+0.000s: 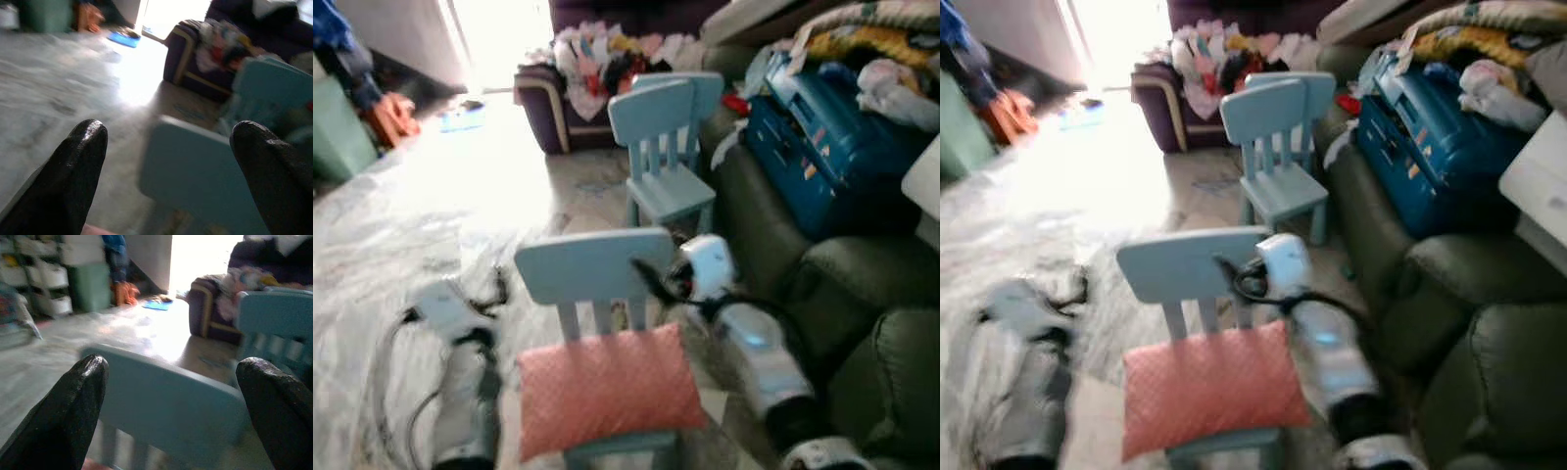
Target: Move the pillow to the sofa
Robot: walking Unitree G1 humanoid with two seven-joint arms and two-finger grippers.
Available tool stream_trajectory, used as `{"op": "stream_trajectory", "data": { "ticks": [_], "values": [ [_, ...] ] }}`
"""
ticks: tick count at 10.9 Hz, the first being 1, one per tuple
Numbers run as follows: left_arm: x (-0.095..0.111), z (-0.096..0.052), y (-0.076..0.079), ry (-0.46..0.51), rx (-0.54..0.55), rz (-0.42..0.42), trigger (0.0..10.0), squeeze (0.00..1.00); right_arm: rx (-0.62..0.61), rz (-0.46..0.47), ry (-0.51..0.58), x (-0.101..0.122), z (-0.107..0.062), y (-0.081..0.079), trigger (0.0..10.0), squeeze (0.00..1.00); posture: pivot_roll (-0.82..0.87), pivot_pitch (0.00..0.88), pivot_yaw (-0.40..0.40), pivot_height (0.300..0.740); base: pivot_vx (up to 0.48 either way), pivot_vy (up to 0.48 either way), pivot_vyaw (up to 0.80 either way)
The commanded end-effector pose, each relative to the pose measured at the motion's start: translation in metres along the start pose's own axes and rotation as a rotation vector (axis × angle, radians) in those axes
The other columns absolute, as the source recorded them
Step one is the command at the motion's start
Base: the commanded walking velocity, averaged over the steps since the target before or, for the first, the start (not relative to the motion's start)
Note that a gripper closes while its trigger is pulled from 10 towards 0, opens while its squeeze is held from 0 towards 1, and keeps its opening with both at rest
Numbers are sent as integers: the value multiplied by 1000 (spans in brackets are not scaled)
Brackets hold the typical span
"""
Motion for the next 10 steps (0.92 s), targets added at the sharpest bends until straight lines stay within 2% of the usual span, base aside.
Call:
{"op": "stream_trajectory", "data": {
  "ticks": [1,3,5,7,8,9,10],
  "values": [
    [3,0,-12,4,36,18,10000,0,31,12,14,6,8,-10,10000,0,-187,0,49,740,0,0,0],
    [4,0,-18,1,53,69,10000,0,27,-8,4,7,9,-8,10000,0,-178,0,45,740,0,0,0],
    [3,-7,-26,-17,15,162,10000,0,-35,-21,9,4,5,-1,10000,0,-162,0,41,740,0,0,0],
    [-9,-29,-38,-85,-54,319,10000,0,-117,44,-30,-9,-5,13,10000,0,-122,0,39,740,0,0,0],
    [-19,-45,-45,-124,-82,350,10000,0,-163,58,-36,-12,-9,20,10000,0,-112,0,45,740,0,0,0],
    [-26,-56,-48,-158,-102,370,10000,0,-210,34,-44,-14,-13,27,10000,0,-112,0,48,740,0,0,0],
    [-34,-67,-48,-200,-133,392,10000,0,-244,36,-81,-22,-23,31,10000,0,-119,0,52,740,0,0,0]
  ]
}}
Point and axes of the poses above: a point about 5 cm out from each wrist's last joint towards the gripper, its own z axis pointing out of the wrist towards the gripper, its own x axis along the axis of the wrist's last joint, y = z × x, the point moved 2 cm from there along z, pointing out of the wrist towards the gripper, and after that the axes turned 5 degrees about z, right-handed, at the moved point
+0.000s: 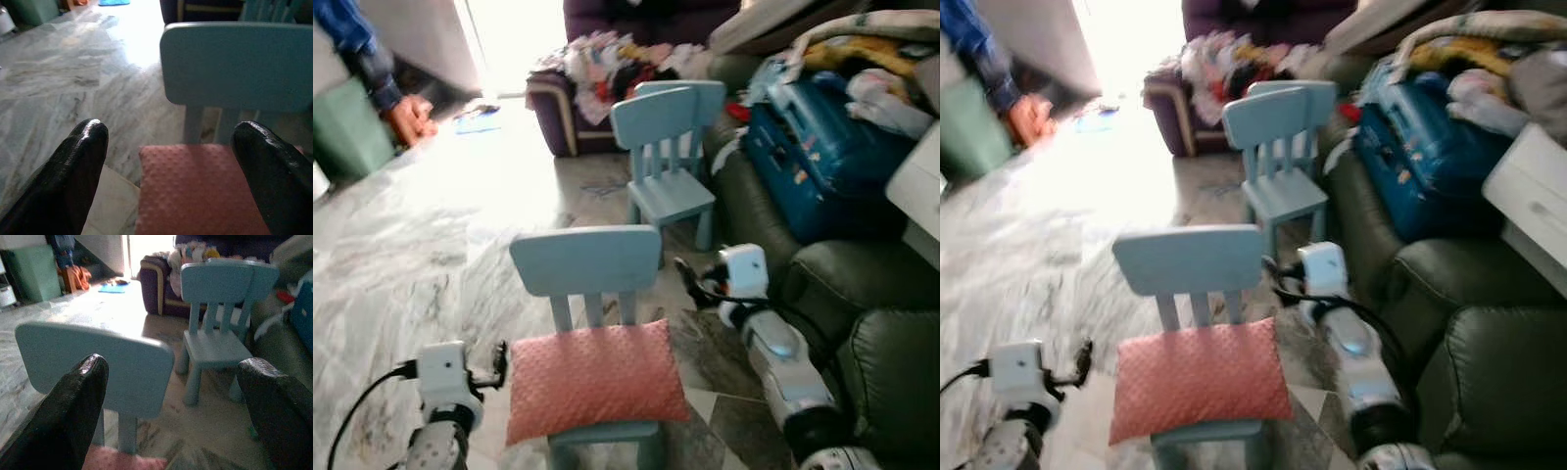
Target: Move the pillow to the sofa
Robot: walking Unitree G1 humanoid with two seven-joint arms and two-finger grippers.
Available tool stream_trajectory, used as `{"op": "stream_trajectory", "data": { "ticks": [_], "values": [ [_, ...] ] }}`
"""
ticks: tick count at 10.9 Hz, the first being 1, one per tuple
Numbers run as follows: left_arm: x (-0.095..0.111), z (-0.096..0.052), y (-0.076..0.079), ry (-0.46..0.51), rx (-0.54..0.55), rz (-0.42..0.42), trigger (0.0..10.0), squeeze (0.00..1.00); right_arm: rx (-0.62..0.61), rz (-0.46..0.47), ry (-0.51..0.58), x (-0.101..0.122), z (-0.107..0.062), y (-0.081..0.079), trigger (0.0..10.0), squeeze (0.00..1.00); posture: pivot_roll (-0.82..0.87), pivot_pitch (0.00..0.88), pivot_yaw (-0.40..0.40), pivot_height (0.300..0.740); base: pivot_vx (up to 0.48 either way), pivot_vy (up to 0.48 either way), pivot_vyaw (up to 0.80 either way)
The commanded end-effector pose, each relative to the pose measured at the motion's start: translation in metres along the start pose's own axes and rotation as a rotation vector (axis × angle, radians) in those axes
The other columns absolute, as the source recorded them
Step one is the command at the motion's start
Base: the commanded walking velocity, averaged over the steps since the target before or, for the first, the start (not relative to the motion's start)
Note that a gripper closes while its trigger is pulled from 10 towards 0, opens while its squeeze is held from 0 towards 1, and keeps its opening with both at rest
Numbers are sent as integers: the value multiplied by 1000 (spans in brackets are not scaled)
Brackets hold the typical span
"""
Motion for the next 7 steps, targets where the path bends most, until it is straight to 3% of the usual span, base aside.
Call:
{"op": "stream_trajectory", "data": {
  "ticks": [1,5,7],
  "values": [
    [4,-2,1,10,-31,43,10000,0,-5,9,1,0,-2,-1,10000,0,-120,0,53,740,0,0,0],
    [7,-5,0,25,-46,20,10000,0,-52,-5,-78,-23,-34,18,10000,0,-127,0,47,740,0,0,0],
    [6,-9,-6,24,-55,20,10000,0,-100,-26,-97,-26,-62,38,10000,0,-158,0,56,740,0,0,0]
  ]
}}
Point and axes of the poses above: a point about 5 cm out from each wrist's last joint towards the gripper, its own z axis pointing out of the wrist towards the gripper, its own x axis along the axis of the wrist's last joint, y = z × x, the point moved 2 cm from there along z, pointing out of the wrist towards the gripper, and after that the axes turned 5 degrees about z, right-handed, at the moved point
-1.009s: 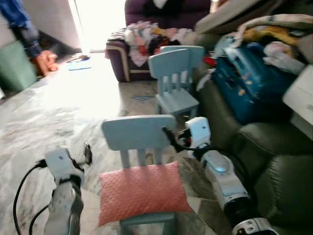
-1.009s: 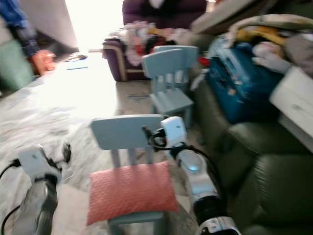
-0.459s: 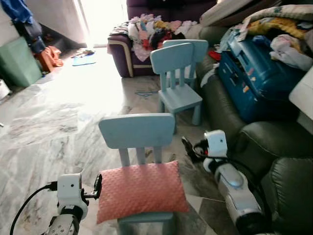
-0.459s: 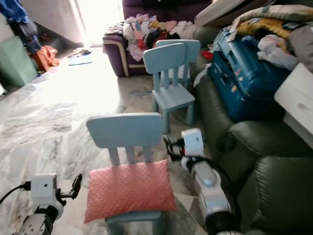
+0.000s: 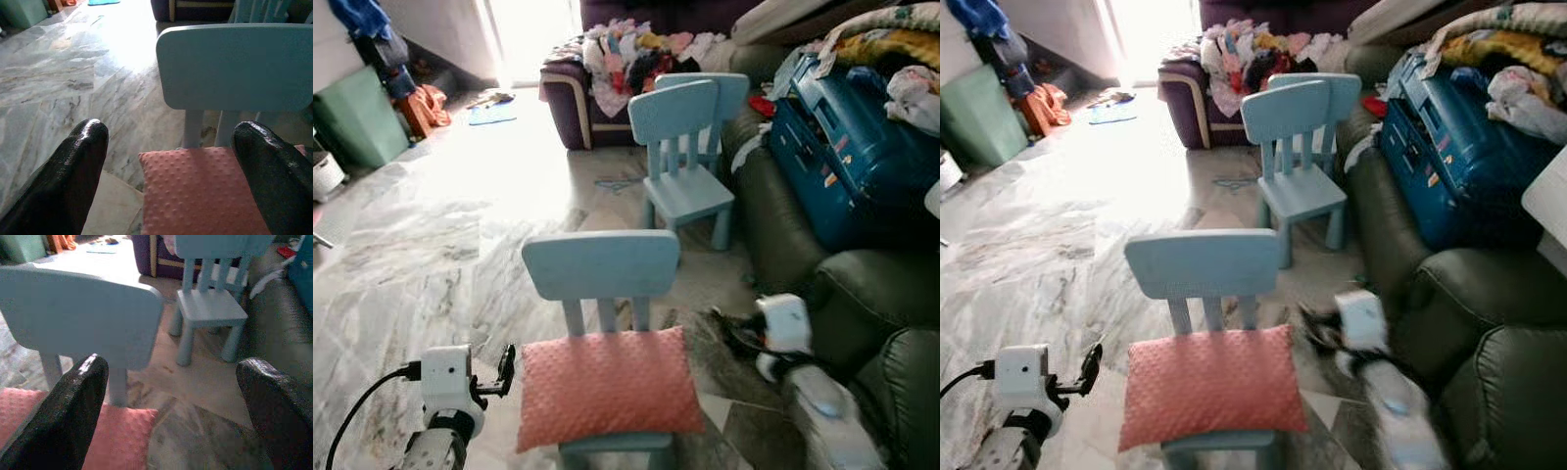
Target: Move the pillow to the sofa
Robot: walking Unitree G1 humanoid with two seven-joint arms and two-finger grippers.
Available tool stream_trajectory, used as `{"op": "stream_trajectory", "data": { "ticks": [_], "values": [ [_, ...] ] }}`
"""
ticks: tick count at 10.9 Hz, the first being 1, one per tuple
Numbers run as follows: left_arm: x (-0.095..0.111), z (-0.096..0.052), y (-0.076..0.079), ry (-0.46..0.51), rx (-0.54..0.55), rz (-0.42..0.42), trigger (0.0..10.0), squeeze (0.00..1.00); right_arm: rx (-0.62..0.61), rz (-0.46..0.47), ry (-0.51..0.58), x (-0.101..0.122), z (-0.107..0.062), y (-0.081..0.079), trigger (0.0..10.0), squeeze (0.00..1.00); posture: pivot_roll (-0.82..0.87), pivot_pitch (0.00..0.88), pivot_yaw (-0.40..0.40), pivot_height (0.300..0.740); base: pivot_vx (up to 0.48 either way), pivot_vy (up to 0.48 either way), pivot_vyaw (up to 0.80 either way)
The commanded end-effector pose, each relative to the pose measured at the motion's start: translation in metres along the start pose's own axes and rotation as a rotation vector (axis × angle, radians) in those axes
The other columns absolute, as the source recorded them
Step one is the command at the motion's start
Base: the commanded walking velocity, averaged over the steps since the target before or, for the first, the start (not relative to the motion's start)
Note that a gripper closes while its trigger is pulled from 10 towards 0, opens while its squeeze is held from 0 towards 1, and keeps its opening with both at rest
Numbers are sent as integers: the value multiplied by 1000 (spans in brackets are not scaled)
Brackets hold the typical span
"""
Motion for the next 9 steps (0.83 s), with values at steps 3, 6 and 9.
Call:
{"op": "stream_trajectory", "data": {
  "ticks": [3,6,9],
  "values": [
    [6,0,-4,23,-8,-38,10000,0,-38,17,26,11,-6,6,10000,0,-182,1,69,740,0,0,0],
    [8,0,-6,30,7,-19,10000,0,-11,32,23,12,-5,3,10000,0,-175,12,64,740,0,0,0],
    [4,-4,-1,18,0,-28,10000,0,13,36,13,9,-4,1,10000,0,-170,26,55,740,0,0,0]
  ]
}}
Point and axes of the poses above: a point about 5 cm out from each wrist's last joint towards the gripper, its own z axis pointing out of the wrist towards the gripper, its own x axis along the axis of the wrist's last joint, y = z × x, the point moved 2 cm from there along z, pointing out of the wrist towards the gripper, and after that the axes turned 5 degrees about z, right-handed, at the moved point
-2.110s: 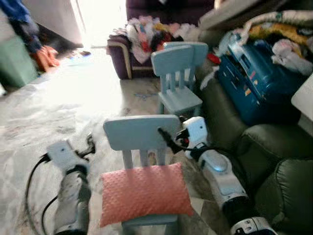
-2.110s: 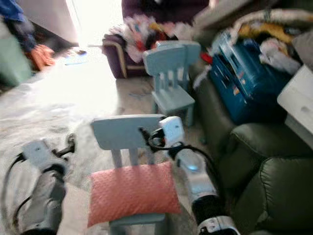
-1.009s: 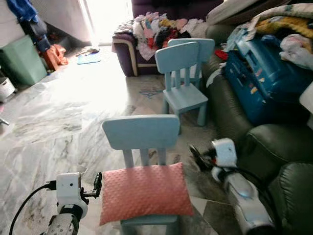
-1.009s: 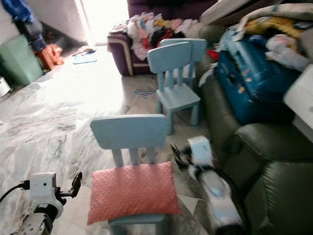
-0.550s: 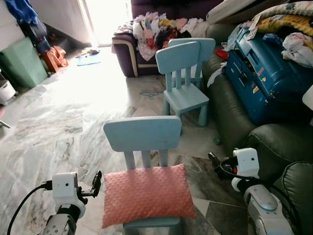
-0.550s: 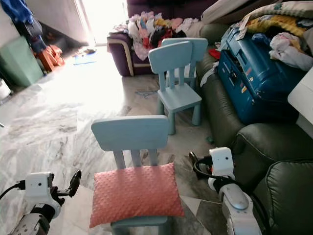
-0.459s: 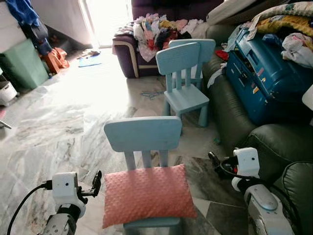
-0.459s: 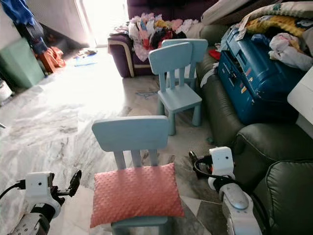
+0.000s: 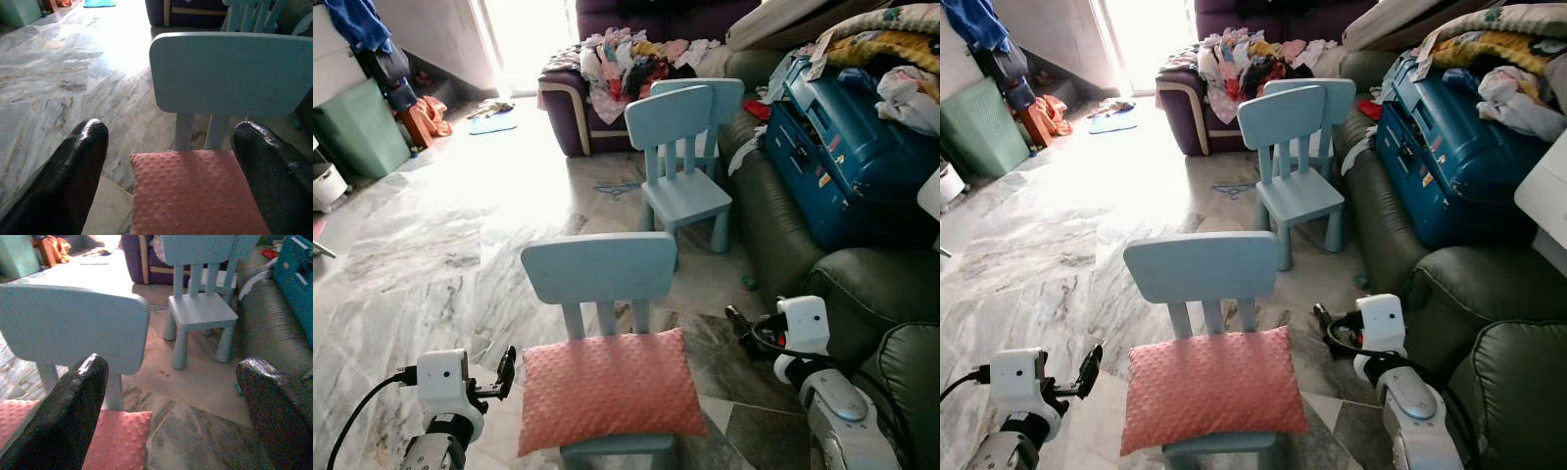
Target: Move the pillow to the sofa
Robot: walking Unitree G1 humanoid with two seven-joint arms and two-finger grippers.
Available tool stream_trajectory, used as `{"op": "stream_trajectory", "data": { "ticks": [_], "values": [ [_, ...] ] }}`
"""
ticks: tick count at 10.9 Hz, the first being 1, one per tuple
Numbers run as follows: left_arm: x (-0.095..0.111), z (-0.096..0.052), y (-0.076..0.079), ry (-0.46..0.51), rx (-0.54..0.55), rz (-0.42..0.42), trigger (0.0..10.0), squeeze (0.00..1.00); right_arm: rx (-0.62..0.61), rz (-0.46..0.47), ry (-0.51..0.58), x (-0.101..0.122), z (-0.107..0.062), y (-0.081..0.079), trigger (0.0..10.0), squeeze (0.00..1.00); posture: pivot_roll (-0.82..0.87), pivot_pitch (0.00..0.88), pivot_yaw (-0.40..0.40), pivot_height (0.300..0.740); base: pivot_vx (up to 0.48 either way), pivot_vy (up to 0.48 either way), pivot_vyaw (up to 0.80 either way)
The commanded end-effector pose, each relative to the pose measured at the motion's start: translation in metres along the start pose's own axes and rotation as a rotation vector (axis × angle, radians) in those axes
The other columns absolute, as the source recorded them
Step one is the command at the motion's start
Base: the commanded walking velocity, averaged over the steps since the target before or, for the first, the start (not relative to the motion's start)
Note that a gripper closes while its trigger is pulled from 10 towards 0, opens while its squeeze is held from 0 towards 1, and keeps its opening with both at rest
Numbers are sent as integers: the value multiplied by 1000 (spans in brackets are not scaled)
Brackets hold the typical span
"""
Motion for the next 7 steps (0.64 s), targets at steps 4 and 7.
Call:
{"op": "stream_trajectory", "data": {
  "ticks": [4,7],
  "values": [
    [3,-5,-1,7,17,9,10000,0,33,-1,-20,-7,1,-3,10000,0,-172,42,50,740,0,0,0],
    [1,-7,0,-1,18,7,10000,0,46,-4,-48,-18,2,-2,10000,0,-172,52,47,740,0,0,0]
  ]
}}
Point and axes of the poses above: a point about 5 cm out from each wrist's last joint towards the gripper, its own z axis pointing out of the wrist towards the gripper, its own x axis along the axis of the wrist's last joint, y = z × x, the point moved 2 cm from there along z, pointing out of the wrist towards the gripper, and after that the axes turned 5 degrees about z, right-handed, at the moved point
